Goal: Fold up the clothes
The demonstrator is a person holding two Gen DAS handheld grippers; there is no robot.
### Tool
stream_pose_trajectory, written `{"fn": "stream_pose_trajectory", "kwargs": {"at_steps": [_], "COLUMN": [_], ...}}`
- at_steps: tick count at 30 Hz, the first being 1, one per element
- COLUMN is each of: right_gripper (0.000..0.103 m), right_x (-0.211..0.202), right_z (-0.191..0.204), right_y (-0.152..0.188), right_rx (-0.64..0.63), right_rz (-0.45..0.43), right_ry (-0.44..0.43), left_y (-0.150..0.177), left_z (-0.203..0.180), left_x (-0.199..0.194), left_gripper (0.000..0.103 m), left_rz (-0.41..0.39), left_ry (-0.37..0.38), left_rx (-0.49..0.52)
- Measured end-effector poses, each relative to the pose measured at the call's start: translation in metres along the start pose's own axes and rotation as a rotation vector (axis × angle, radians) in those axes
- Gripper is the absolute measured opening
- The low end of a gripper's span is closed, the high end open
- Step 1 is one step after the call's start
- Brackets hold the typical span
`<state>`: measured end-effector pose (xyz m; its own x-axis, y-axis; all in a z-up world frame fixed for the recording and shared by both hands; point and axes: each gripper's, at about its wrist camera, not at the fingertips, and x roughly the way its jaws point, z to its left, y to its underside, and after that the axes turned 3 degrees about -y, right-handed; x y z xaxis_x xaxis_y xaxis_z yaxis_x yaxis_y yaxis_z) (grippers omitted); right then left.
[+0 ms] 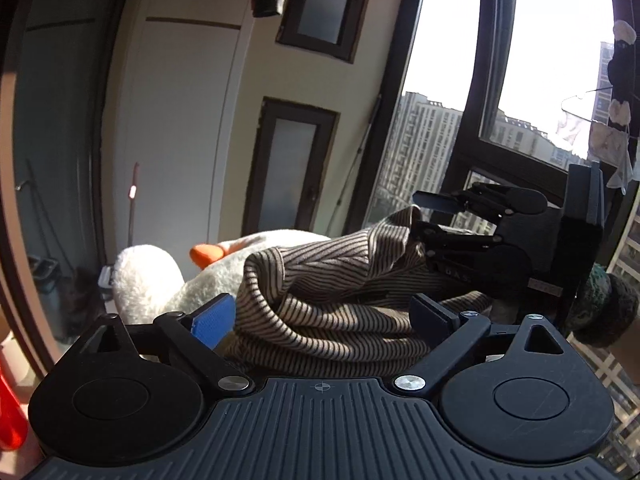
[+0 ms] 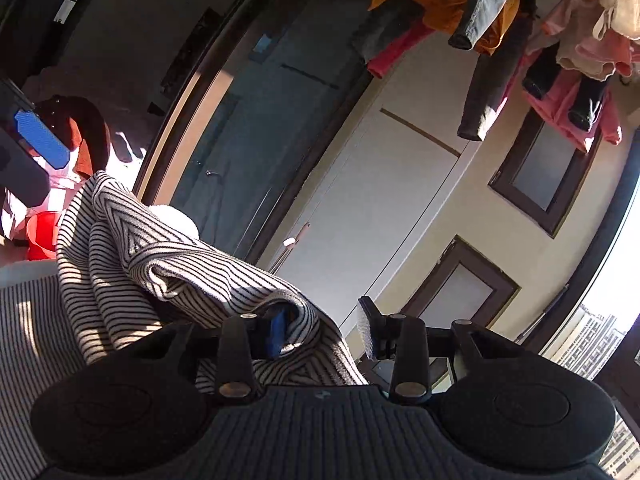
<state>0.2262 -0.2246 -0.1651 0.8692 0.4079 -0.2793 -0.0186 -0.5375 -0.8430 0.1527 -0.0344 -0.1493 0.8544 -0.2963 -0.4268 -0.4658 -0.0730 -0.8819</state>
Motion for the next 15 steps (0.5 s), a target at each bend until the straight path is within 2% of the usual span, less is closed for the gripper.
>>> {"fn": "stream_pose_trajectory", "kwargs": {"at_steps": [4,7,9,12,15], "right_gripper": [0.036,0.036,0.036,0.037,0.041], "right_x": [0.044,0.032,0.022,0.007,-0.008], "right_z": [-0.063,-0.107,-0.112,-0.109,-0.106], "right_y": [-0.006,0.004,0.015,0.033,0.051], "right_rx": [0.142,0.336,0.4,0.466,0.532], "right_rz": [-0.046,-0.082,-0.073,-0.042,-0.011], "right_ry": [0.032,-0.027,-0.043,-0.05,-0.058], "left_y": [-0.001,0.006,0.005,-0.012,-0.041], "left_z": [-0.041,-0.067,-0.072,-0.057,-0.029], "left_x": [0.043,0.072,0.093,0.126,0.164], "left_gripper": [0.097,0.096,0.096,0.097,0.097], "left_rz": [0.038,0.073,0.074,0.074,0.097], "left_ry": [-0.025,-0.076,-0.136,-0.185,-0.28], "left_rx": [0.105,0.236,0.308,0.33,0.247]}}
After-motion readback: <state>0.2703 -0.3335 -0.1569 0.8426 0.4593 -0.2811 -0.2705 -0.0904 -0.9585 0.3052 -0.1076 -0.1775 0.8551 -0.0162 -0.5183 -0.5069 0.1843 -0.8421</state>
